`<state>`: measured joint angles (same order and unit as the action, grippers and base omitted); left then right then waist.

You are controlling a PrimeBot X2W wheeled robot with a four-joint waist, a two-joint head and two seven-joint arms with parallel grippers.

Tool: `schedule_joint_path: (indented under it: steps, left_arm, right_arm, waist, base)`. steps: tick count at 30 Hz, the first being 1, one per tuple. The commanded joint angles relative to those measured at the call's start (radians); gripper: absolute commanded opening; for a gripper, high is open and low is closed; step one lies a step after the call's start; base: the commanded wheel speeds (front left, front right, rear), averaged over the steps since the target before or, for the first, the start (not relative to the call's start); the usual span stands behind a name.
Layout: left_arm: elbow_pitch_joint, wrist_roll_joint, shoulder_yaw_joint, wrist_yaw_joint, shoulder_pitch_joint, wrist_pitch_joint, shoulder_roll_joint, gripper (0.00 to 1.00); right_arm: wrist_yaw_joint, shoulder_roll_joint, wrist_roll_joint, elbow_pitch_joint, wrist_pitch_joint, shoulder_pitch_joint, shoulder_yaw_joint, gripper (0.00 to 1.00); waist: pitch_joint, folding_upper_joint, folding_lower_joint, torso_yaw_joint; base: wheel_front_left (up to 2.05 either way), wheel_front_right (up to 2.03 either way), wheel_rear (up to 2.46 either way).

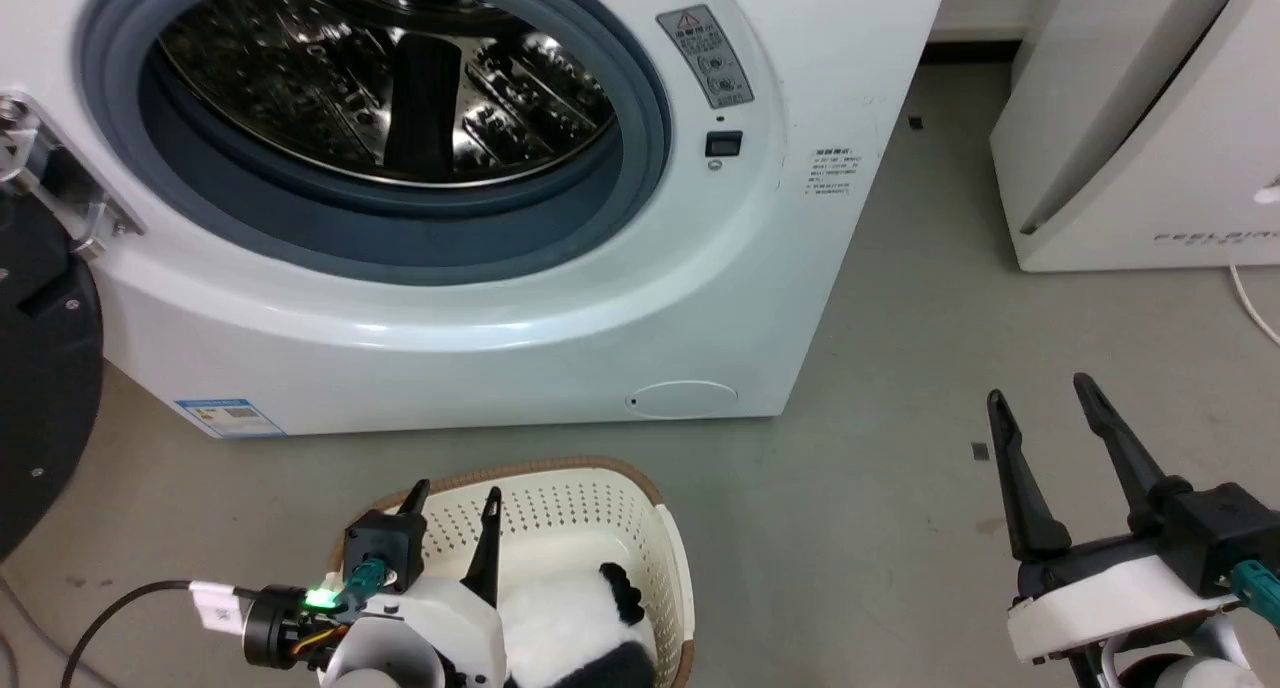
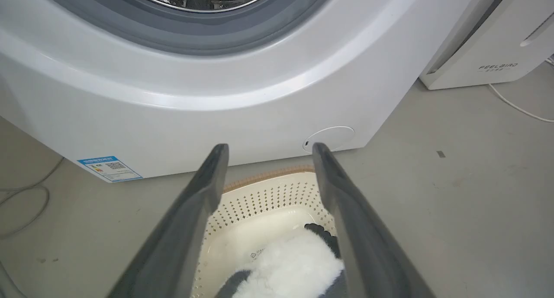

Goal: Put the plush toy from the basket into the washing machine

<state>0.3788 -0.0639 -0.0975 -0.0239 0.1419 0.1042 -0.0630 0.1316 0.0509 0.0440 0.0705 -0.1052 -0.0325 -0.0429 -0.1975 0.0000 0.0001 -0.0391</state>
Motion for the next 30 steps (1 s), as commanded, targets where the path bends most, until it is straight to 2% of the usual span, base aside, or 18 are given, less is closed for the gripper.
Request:
schedule_joint_path:
  steps: [1, 18, 30]
  left_arm:
    - [0.041, -0.009, -0.009, -0.007, 0.031, 0.012, -0.008, 1.0]
    - [0.338, -0.029, -0.059, -0.03, 0.152, 0.025, -0.052, 1.0]
    - [0.475, -0.05, -0.092, -0.047, 0.235, -0.014, -0.108, 1.0]
  right_arm:
    - [0.0, 0.0, 0.009, 0.011, -0.012, -0.022, -0.003, 1.0]
    - [-0.001, 0.0, 0.05, 0.038, -0.047, -0.063, -0.013, 1.0]
    - [-0.001, 0.0, 0.08, 0.045, -0.07, -0.086, -0.018, 1.0]
  waist:
    - [-0.02, 0.0, -0.0001, -0.007]
    - [-0.15, 0.0, -0.0001, -0.059]
    - [-0.256, 0.0, -0.0001, -0.088]
  base:
    - [0.0, 0.0, 0.0]
    - [0.0, 0.0, 0.0]
    - [0.0, 0.0, 0.0]
